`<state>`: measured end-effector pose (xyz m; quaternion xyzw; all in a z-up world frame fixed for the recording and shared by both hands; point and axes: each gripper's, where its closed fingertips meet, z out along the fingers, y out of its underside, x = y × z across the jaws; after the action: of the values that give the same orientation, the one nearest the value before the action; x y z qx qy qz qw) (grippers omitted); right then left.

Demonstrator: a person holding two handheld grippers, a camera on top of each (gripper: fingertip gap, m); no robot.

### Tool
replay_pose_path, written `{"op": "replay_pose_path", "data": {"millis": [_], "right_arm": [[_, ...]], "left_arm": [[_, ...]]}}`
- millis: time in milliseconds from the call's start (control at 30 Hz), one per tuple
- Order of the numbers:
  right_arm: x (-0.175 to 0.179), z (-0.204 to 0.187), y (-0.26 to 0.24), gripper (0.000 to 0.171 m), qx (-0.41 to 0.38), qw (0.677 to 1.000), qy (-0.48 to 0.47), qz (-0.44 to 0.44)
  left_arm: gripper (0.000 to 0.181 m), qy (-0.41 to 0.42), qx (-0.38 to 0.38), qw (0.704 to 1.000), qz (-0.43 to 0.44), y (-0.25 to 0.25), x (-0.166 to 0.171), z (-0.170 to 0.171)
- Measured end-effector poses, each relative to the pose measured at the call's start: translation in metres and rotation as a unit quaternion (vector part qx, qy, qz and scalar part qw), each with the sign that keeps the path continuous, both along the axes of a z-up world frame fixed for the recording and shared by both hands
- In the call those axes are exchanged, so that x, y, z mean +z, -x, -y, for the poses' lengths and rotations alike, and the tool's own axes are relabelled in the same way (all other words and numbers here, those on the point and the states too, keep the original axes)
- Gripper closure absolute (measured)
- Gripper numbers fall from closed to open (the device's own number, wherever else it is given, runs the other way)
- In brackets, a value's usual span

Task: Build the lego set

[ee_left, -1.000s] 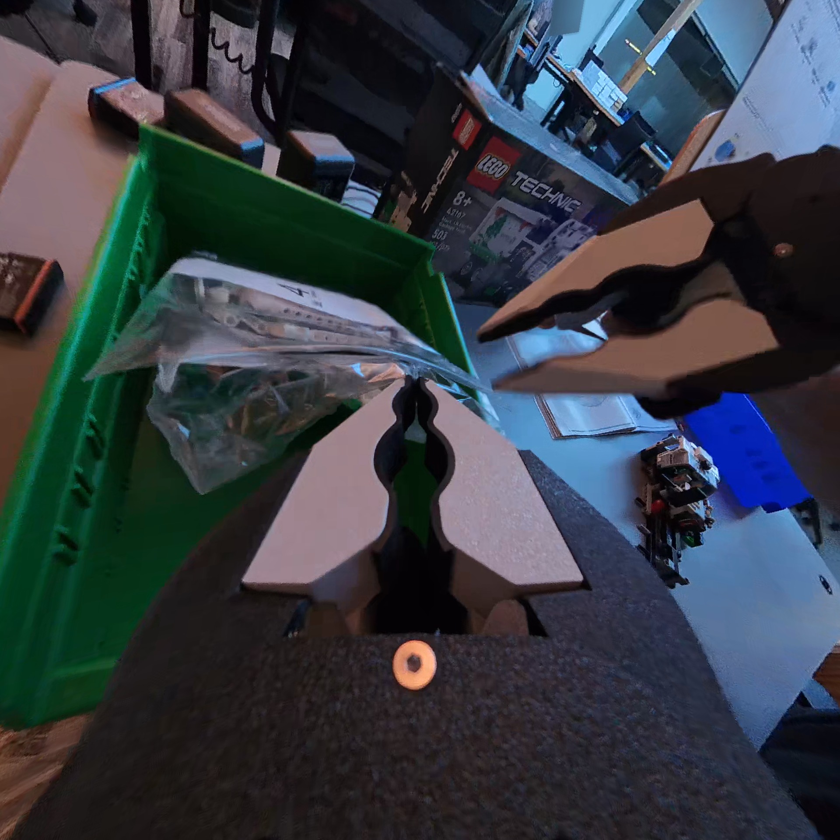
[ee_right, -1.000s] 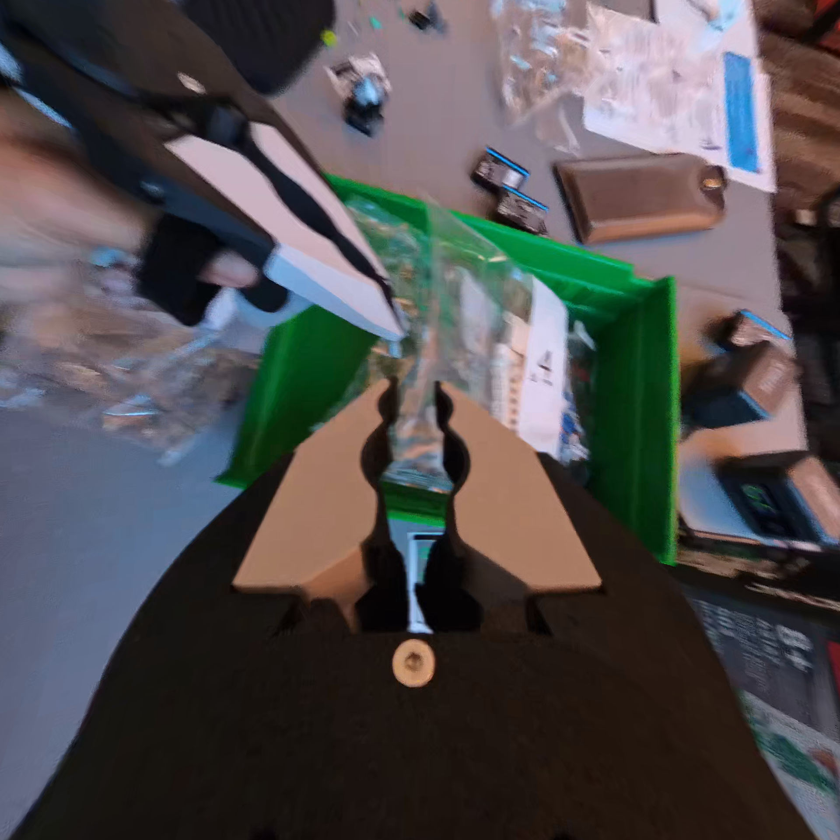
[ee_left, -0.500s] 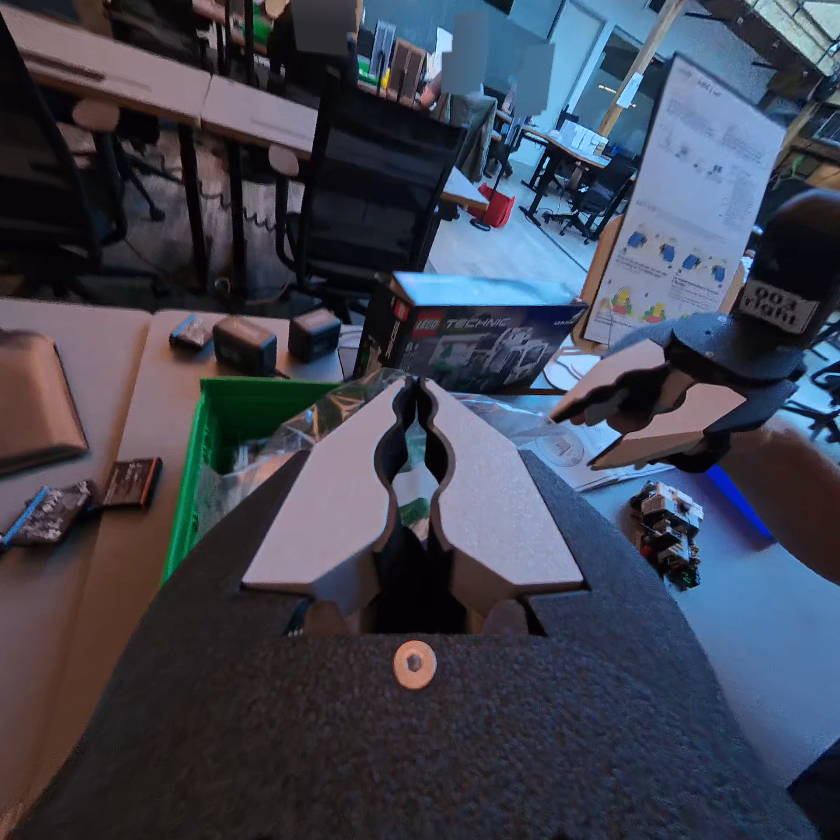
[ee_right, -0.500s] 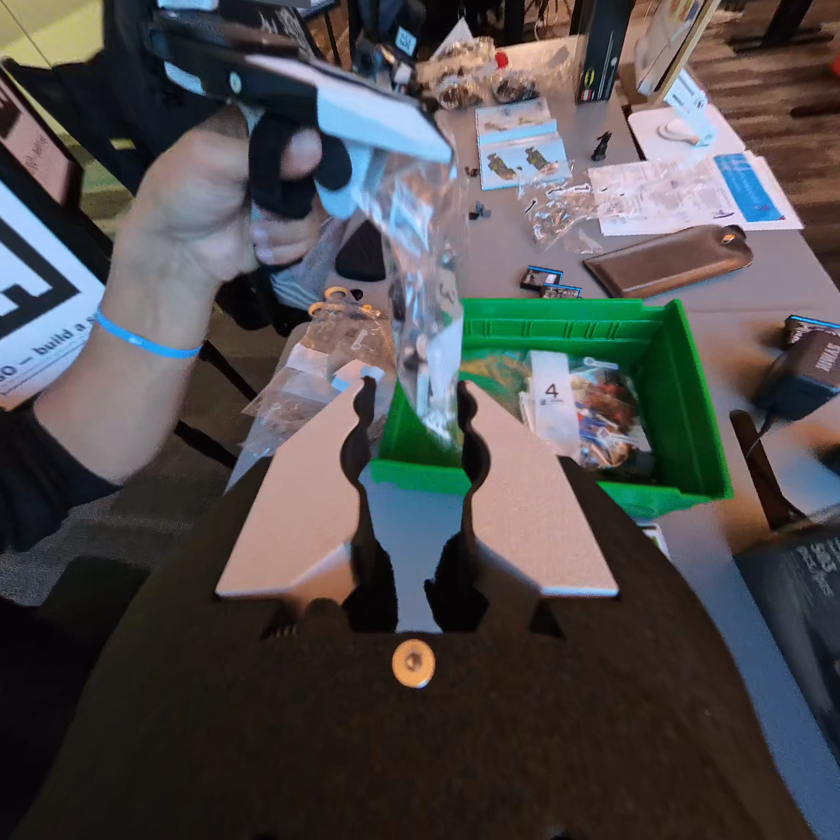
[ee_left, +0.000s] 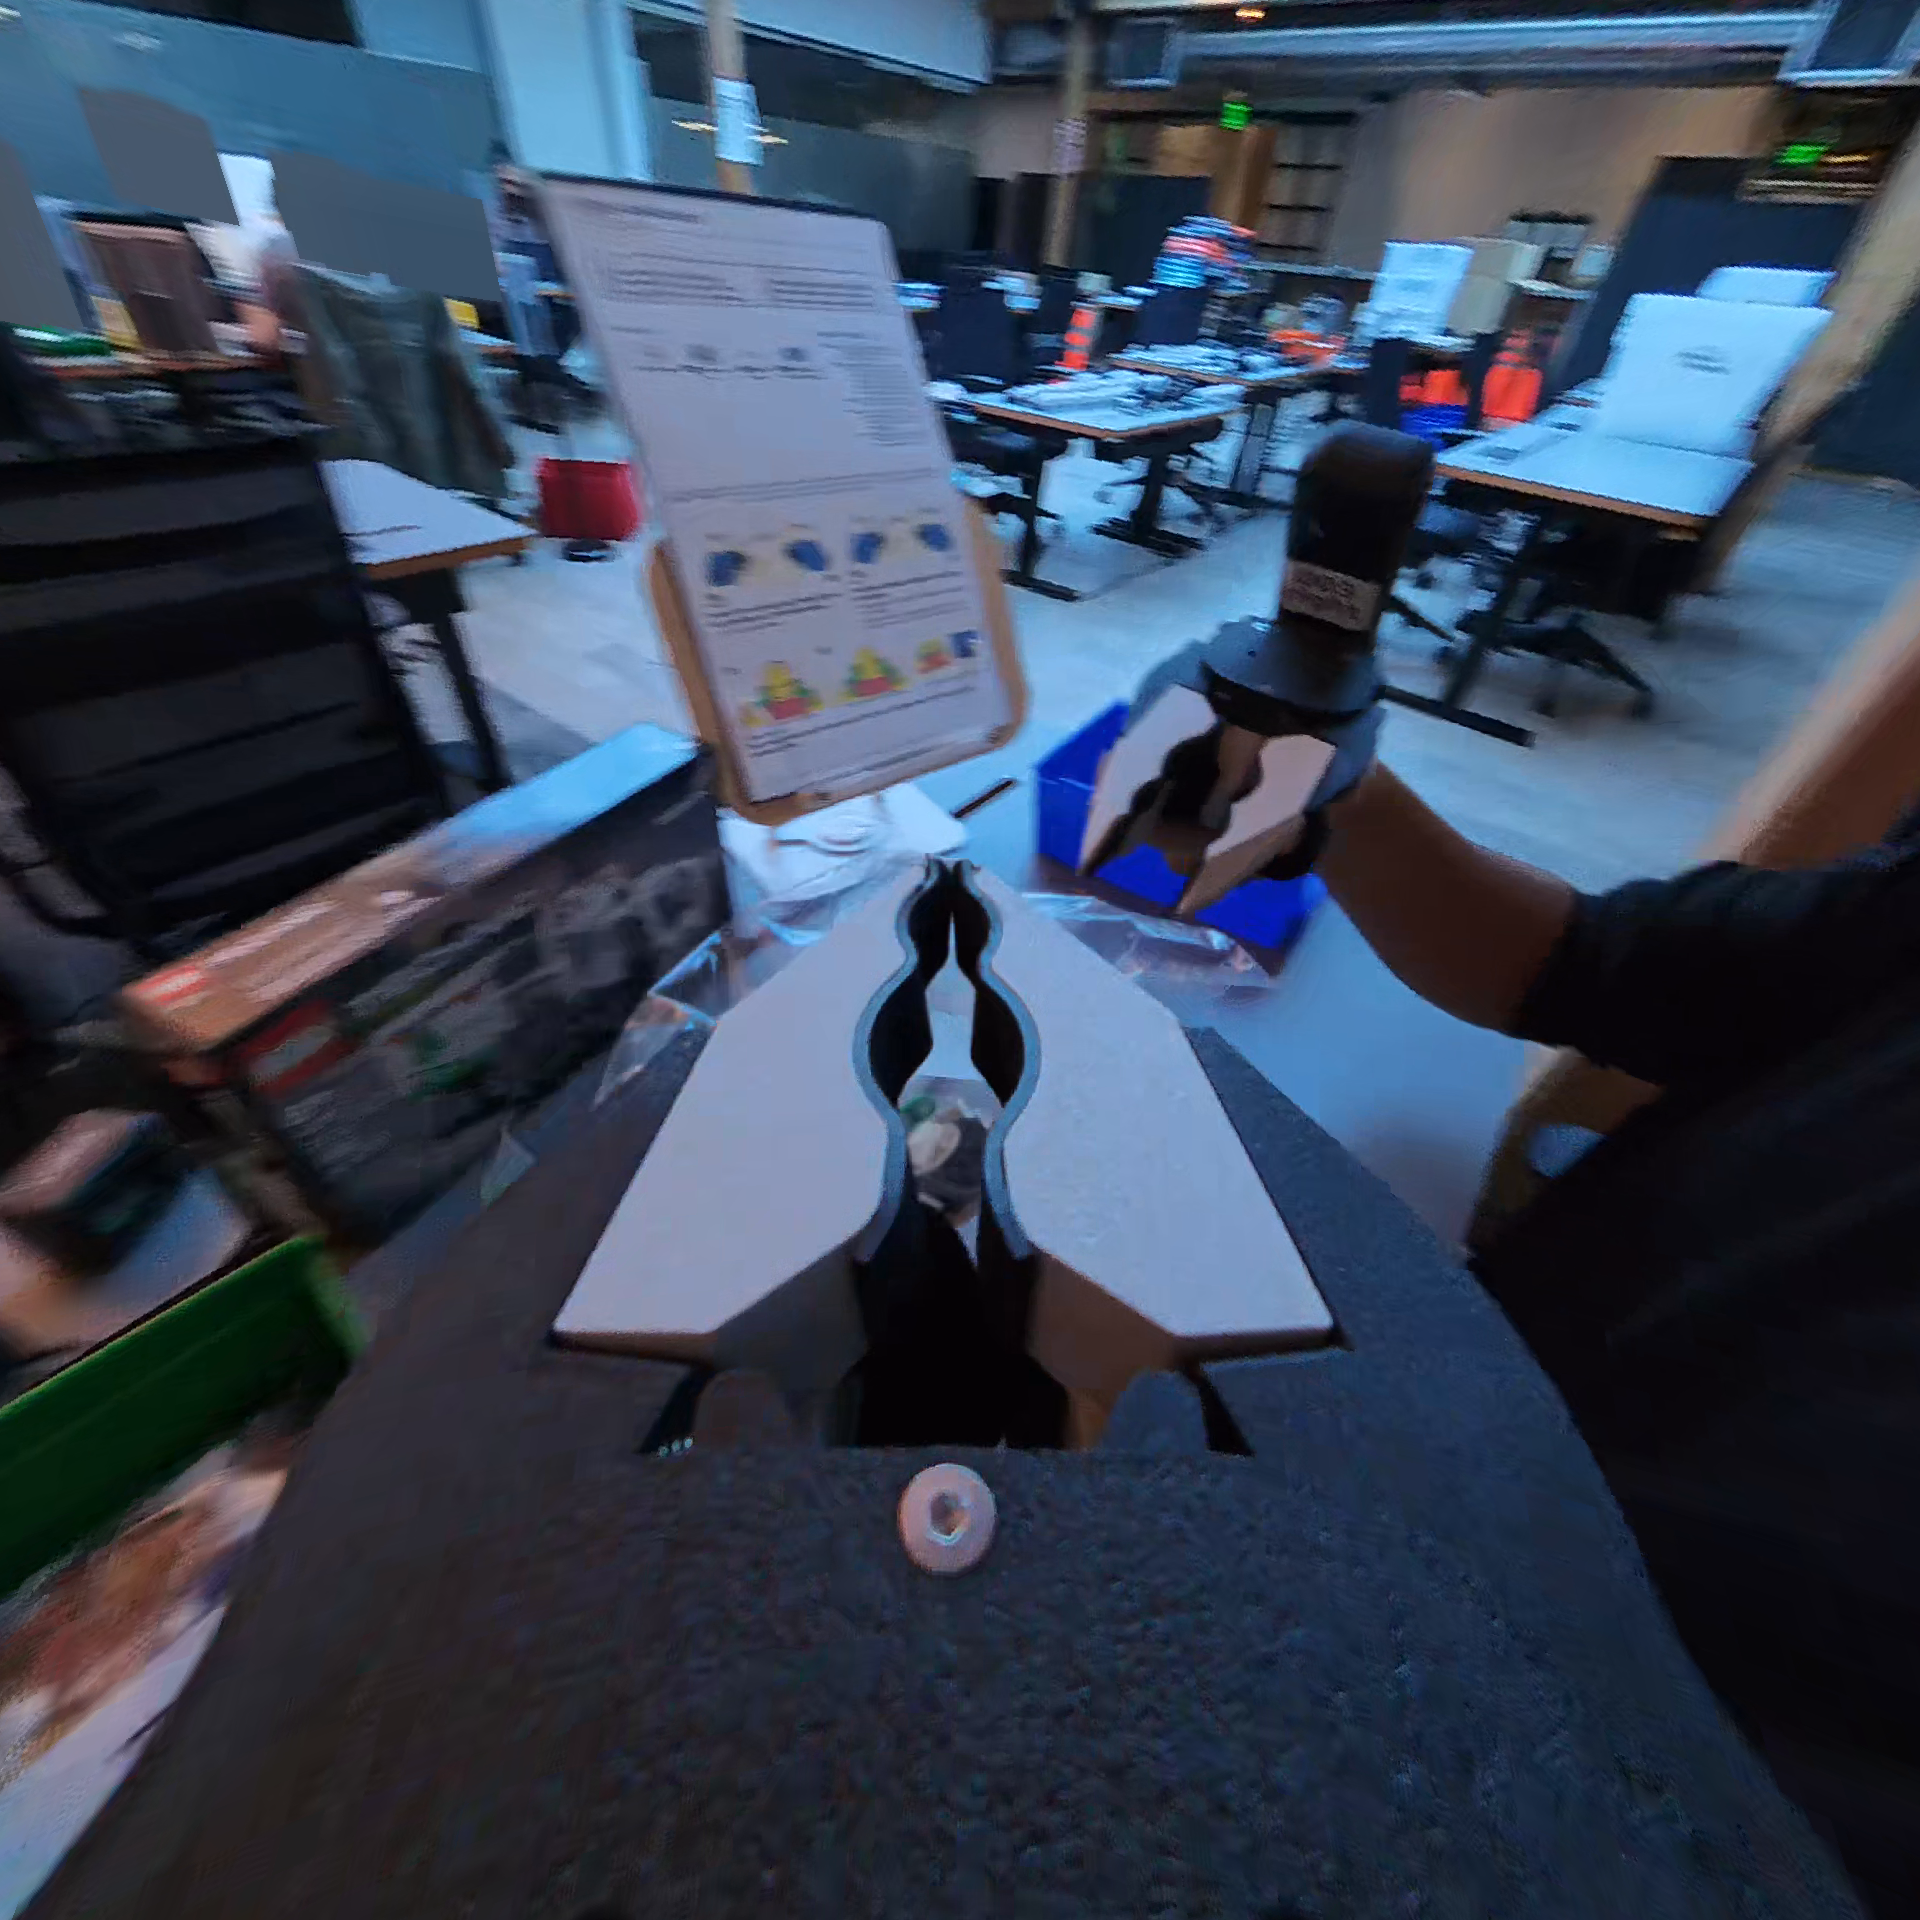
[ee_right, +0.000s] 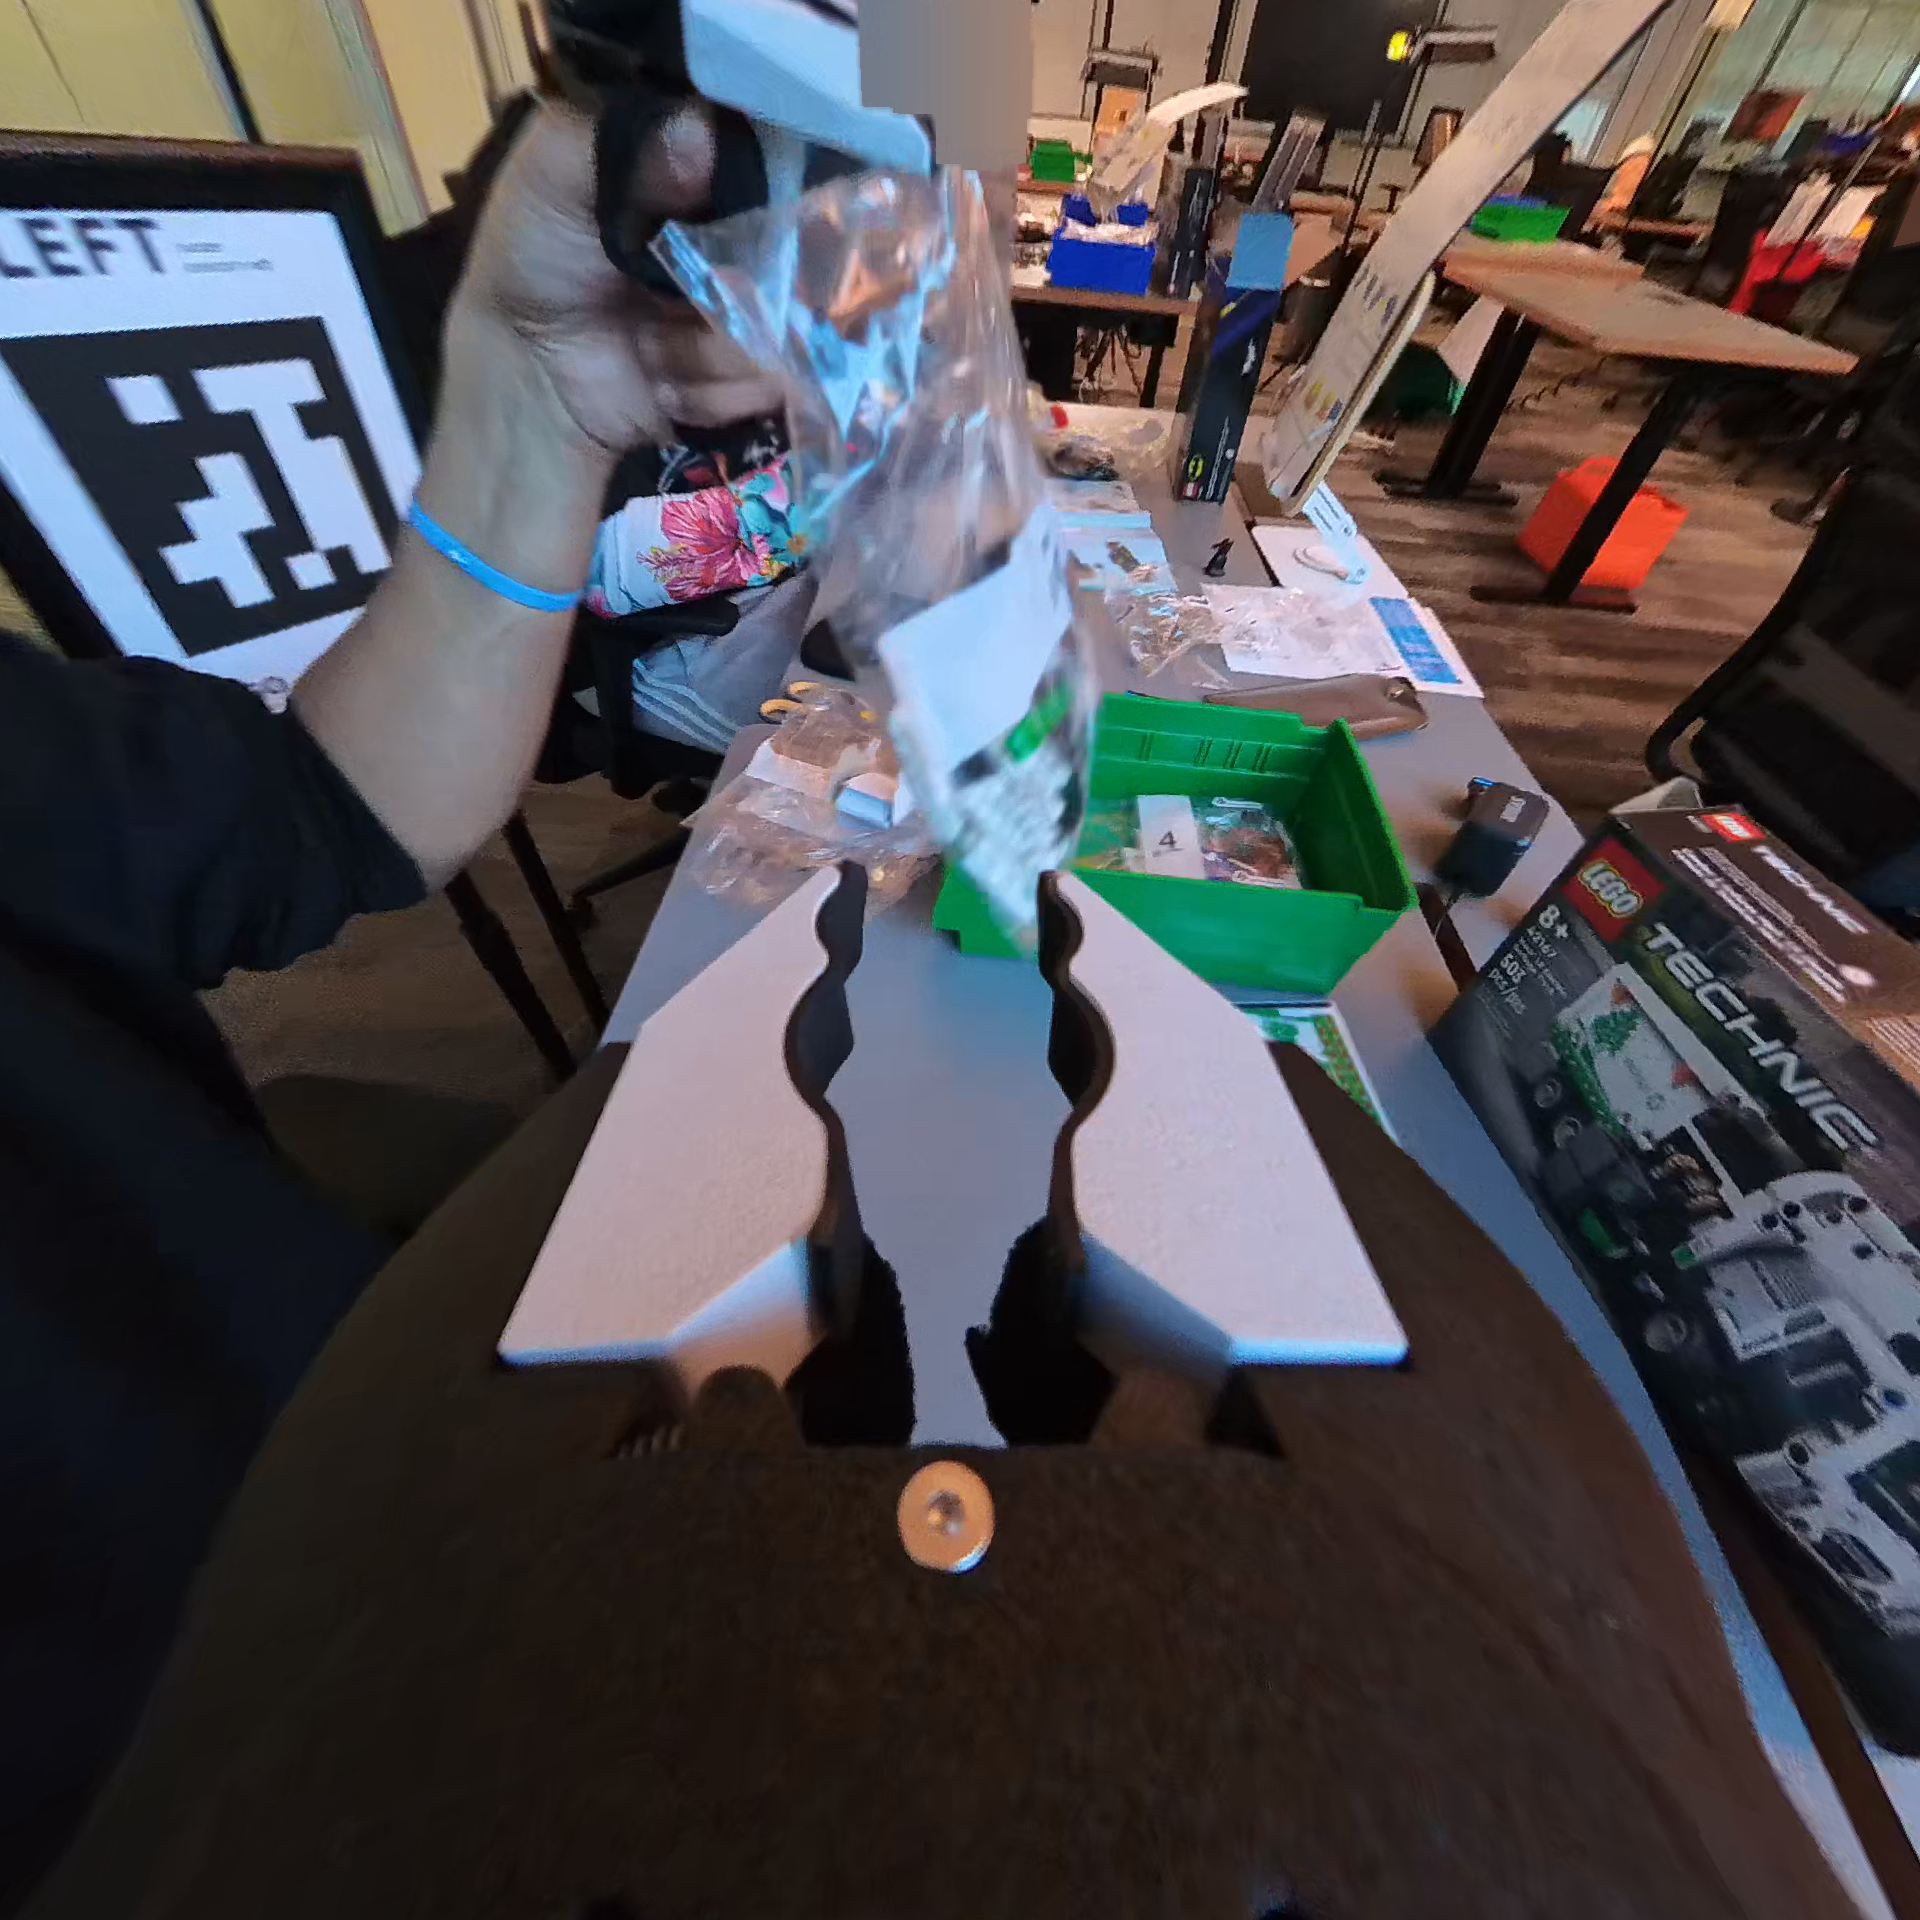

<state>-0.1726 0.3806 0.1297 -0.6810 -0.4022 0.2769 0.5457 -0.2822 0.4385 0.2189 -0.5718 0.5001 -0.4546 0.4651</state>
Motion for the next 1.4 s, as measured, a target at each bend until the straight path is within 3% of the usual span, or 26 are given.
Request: {"op": "replay_pose_path", "data": {"millis": [133,300,533,667,767,833,933,1033,1200,1267,1333,1400], "right_arm": [[-0.003,0.062,-0.018,0.139,0.018,1.000,-0.001,-0.021],[-0.035,0.131,-0.024,0.135,0.040,0.998,0.021,-0.044],[-0.112,0.201,-0.029,0.126,0.063,0.995,0.066,-0.045],[-0.151,0.210,-0.048,0.155,0.008,0.996,0.071,-0.049],[-0.162,0.212,-0.069,0.171,-0.037,0.994,0.064,-0.084],[-0.165,0.214,-0.079,0.171,-0.051,0.991,0.062,-0.111],[-0.166,0.216,-0.088,0.171,-0.062,0.987,0.058,-0.139],[-0.166,0.213,-0.100,0.171,-0.096,0.983,0.052,-0.150],[-0.166,0.213,-0.091,0.171,-0.110,0.971,0.065,-0.204],[-0.164,0.220,-0.075,0.171,-0.081,0.970,0.074,-0.219],[-0.162,0.224,-0.063,0.171,-0.069,0.971,0.071,-0.219],[-0.162,0.223,-0.058,0.171,-0.078,0.973,0.065,-0.205]], "left_arm": [[0.181,0.040,-0.142,0.989,-0.012,-0.047,-0.028,0.075],[0.181,0.072,-0.289,0.955,-0.009,-0.089,-0.070,0.172],[0.181,0.080,-0.389,0.913,-0.094,-0.144,-0.145,0.262],[0.181,0.065,-0.383,0.909,-0.153,-0.175,-0.190,0.278],[0.181,0.063,-0.372,0.912,-0.161,-0.188,-0.205,0.281],[0.181,0.059,-0.364,0.916,-0.158,-0.191,-0.211,0.280],[0.164,0.057,-0.326,0.933,-0.145,-0.184,-0.216,0.264],[0.165,0.039,-0.273,0.952,-0.134,-0.167,-0.227,0.245],[0.161,0.051,-0.219,0.968,-0.112,-0.166,-0.247,0.254],[0.155,0.040,-0.190,0.975,-0.111,-0.175,-0.256,0.255],[0.156,0.034,-0.209,0.972,-0.100,-0.178,-0.257,0.268],[0.174,0.045,-0.242,0.966,-0.078,-0.178,-0.253,0.280]]}}
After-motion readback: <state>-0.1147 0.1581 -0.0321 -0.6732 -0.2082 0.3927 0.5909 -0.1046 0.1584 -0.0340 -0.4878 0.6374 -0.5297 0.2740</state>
